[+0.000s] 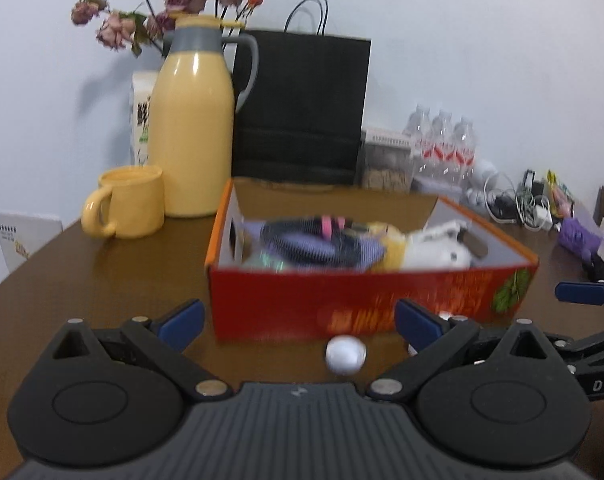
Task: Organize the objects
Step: 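Grasp a white bottle cap with the right tool while the left tool grasps another cap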
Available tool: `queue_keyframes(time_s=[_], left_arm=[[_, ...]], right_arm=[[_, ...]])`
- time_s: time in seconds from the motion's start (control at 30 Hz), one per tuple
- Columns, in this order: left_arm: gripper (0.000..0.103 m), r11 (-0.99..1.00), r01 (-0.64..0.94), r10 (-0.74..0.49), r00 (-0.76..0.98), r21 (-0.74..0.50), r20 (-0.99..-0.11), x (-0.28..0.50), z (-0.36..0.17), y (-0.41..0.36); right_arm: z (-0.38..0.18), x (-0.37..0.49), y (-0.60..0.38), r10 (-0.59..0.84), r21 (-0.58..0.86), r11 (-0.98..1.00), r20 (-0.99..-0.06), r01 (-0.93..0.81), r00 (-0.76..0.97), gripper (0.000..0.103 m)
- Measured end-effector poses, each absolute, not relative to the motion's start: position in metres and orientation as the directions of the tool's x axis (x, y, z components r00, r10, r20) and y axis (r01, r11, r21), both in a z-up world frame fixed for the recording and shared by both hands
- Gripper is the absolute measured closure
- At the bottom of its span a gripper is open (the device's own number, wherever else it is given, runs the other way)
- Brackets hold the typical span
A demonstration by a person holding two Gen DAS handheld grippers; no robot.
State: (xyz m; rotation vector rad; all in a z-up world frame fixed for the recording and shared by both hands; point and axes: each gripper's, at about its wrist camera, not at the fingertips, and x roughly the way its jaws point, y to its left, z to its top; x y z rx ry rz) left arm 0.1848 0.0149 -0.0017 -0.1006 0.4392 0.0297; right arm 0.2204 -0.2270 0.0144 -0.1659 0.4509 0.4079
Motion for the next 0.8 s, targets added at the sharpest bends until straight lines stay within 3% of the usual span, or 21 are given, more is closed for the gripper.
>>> queue_keyframes(time_s=[0.1, 0.17, 0.33, 0.43, 0.57, 0.63, 0.8], left_arm=[[0.000, 0.994, -0.054, 0.003, 0.888, -0.099, -0.460, 0.177, -0.011, 0.020], [0.000, 0.993, -0.059, 0.001, 0.879, -0.105, -0.477, 0.173, -0.015, 0.022], [0.000, 0.992, -0.063, 0.005, 0.885, -0.109, -0.466, 0.163, -0.016, 0.022], [0.000, 0.993, -0.055, -0.001, 0.881, -0.104, -0.473, 0.162, -0.018, 0.020], [0.000, 0.993, -0.047, -0.008, 0.884, -0.107, -0.468, 0.160, -0.018, 0.019], [0.000, 0.993, -0.044, -0.013, 0.883, -0.109, -0.470, 0.160, -0.019, 0.018], [0.000, 0.994, -0.039, -0.016, 0.876, -0.104, -0.482, 0.161, -0.021, 0.017]], right_arm=[[0.007, 0.206, -0.226, 0.358, -0.067, 0.897, -0.470, -0.437, 0.807, 0.001], [0.001, 0.201, -0.223, 0.372, -0.063, 0.886, -0.495, -0.460, 0.785, 0.008], [-0.006, 0.198, -0.213, 0.378, -0.074, 0.871, -0.530, -0.486, 0.759, 0.037], [-0.008, 0.201, -0.209, 0.383, -0.058, 0.868, -0.551, -0.493, 0.741, 0.049], [-0.014, 0.209, -0.204, 0.379, -0.032, 0.872, -0.585, -0.488, 0.717, 0.056], [-0.015, 0.211, -0.203, 0.384, -0.022, 0.870, -0.594, -0.492, 0.707, 0.064], [-0.014, 0.208, -0.201, 0.384, -0.036, 0.868, -0.584, -0.495, 0.716, 0.064]])
